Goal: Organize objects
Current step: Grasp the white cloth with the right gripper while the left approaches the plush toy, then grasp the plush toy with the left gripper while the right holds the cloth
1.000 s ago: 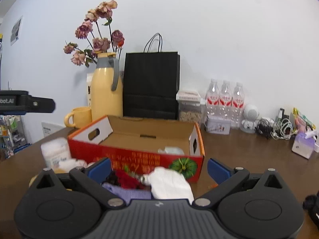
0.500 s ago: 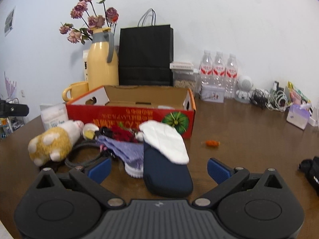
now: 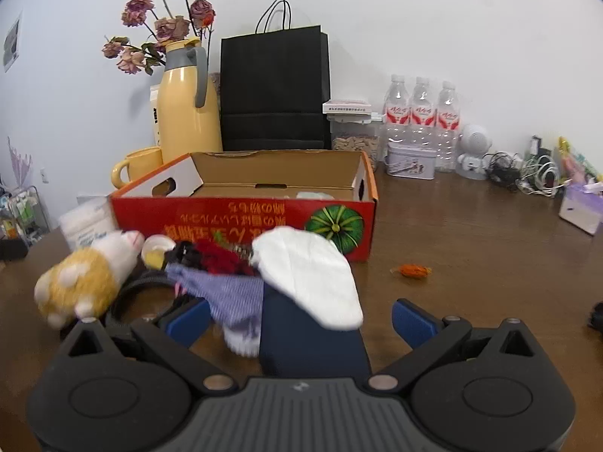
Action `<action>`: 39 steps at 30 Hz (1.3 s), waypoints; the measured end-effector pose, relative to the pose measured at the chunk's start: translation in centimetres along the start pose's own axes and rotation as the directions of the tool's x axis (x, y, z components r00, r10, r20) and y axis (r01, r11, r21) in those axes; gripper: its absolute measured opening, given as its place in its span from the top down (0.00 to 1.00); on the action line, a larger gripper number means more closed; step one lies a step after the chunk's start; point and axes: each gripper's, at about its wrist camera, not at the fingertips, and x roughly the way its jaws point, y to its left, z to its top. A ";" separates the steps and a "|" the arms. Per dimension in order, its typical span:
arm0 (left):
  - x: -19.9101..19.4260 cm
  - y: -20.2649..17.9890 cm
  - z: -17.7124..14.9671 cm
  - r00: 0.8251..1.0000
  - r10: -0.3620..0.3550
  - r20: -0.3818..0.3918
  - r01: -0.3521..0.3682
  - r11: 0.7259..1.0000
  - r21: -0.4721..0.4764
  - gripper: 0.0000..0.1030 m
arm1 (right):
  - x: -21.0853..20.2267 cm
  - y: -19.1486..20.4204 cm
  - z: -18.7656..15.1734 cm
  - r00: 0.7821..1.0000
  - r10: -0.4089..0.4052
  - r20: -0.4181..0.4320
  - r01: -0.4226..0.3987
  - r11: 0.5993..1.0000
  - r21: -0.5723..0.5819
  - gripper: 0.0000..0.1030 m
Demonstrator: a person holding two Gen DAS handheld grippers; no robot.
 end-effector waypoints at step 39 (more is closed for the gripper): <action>0.6 0.2 -0.3 1.000 0.015 -0.022 -0.015 1.000 -0.004 0.00 | 2.9 -2.2 2.0 0.991 0.058 0.123 -0.074 0.989 0.127 0.33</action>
